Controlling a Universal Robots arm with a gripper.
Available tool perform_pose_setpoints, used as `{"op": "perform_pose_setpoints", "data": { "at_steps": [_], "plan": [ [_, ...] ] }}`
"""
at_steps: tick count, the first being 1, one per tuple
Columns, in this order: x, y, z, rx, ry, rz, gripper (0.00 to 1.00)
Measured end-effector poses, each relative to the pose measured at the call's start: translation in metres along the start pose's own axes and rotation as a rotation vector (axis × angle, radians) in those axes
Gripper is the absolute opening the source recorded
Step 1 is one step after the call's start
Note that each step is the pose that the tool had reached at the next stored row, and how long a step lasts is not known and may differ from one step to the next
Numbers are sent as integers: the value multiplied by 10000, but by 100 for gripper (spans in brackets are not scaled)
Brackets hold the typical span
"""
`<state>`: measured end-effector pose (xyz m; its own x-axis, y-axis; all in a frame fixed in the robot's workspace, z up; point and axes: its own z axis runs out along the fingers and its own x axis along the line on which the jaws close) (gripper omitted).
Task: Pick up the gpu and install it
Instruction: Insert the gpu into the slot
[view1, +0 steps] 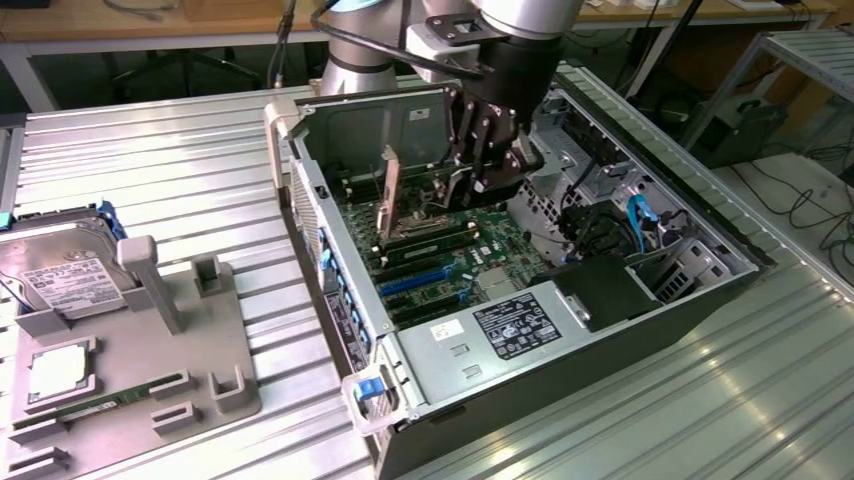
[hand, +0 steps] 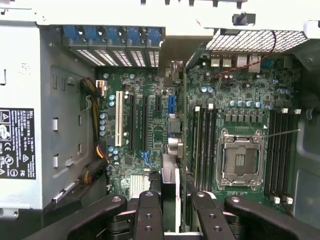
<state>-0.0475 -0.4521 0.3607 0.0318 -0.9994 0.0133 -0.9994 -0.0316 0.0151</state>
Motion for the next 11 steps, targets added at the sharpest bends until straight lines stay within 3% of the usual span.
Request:
{"op": "perform_pose_setpoints", "data": {
  "at_steps": [11],
  "plan": [
    [-5,24,217,0,-7,-1,27]
  ]
}}
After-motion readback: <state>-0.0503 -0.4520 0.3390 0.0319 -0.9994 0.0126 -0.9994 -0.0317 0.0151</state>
